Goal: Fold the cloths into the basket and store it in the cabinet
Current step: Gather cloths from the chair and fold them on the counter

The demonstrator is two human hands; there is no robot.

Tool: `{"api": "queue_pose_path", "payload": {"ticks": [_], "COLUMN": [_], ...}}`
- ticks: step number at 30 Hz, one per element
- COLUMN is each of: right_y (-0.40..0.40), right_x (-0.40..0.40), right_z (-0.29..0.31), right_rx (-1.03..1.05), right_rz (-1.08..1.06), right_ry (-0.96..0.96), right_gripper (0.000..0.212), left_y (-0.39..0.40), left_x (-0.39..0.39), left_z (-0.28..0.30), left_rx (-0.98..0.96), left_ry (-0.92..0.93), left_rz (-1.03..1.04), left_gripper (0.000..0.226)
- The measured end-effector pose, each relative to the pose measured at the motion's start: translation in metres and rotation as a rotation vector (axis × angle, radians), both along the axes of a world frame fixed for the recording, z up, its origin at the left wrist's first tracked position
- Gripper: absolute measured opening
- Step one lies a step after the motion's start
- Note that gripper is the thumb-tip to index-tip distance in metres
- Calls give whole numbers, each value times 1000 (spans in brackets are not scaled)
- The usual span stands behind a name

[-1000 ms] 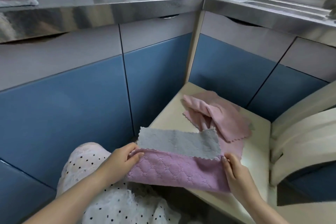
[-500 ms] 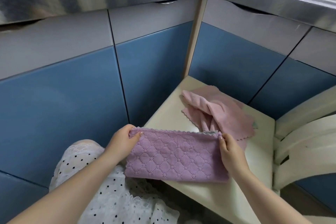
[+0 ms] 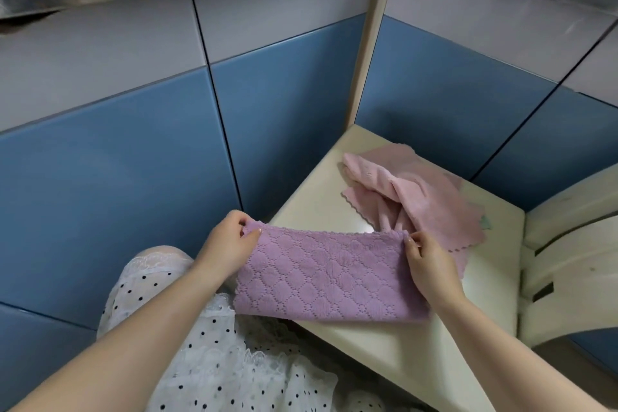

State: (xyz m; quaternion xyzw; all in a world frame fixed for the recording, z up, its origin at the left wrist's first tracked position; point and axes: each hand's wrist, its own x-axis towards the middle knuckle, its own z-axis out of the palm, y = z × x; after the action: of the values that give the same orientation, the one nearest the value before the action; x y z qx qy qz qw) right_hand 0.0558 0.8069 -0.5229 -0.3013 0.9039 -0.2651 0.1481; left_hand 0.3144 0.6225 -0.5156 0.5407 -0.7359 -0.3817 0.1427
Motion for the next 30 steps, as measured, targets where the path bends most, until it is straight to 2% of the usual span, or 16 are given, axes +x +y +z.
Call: {"api": "queue_pose_path", "payload": {"ticks": [4, 6, 8, 10, 12, 15, 17, 20, 25, 27, 30], "right_y": [14, 20, 19, 10, -2, -12, -11, -6, 11, 15, 10], "right_x": [5, 18, 42, 69, 88, 92, 86, 77, 60, 57, 59], "right_z": [13, 16, 11, -2, -15, -23, -27, -28, -18, -13, -10], "right_rx": [-248, -354, -389, -322, -163, 94, 182, 272, 307, 310, 304], "right_rz": [-77, -30, 167, 409, 559, 615, 638, 662, 620, 617, 596], "right_ry": [-62, 58, 212, 326, 410, 464, 469, 447, 394, 382, 418], "right_gripper": [12, 16, 21, 32, 43, 47, 49, 61, 77, 79, 68], "left_y": [9, 28, 55, 77, 89, 92, 89, 79, 70, 69, 70], "left_x": [12, 10, -2, -22, -41, -52, -50, -43, -38, -39, -37], "left_z": [8, 12, 13, 7, -2, -15, -17, -20, -17, -15, -12], "left_rx": [-231, -359, -410, -439, -466, -499, -536, -496, -447, -430, -448], "left_ry": [127, 120, 86, 10, -127, -440, -538, -568, -573, -582, -518], "left_rz": [114, 7, -192, -394, -530, -589, -606, -617, -607, -610, -606], "left_gripper": [25, 27, 32, 40, 49, 57, 66, 79, 92, 91, 76]}}
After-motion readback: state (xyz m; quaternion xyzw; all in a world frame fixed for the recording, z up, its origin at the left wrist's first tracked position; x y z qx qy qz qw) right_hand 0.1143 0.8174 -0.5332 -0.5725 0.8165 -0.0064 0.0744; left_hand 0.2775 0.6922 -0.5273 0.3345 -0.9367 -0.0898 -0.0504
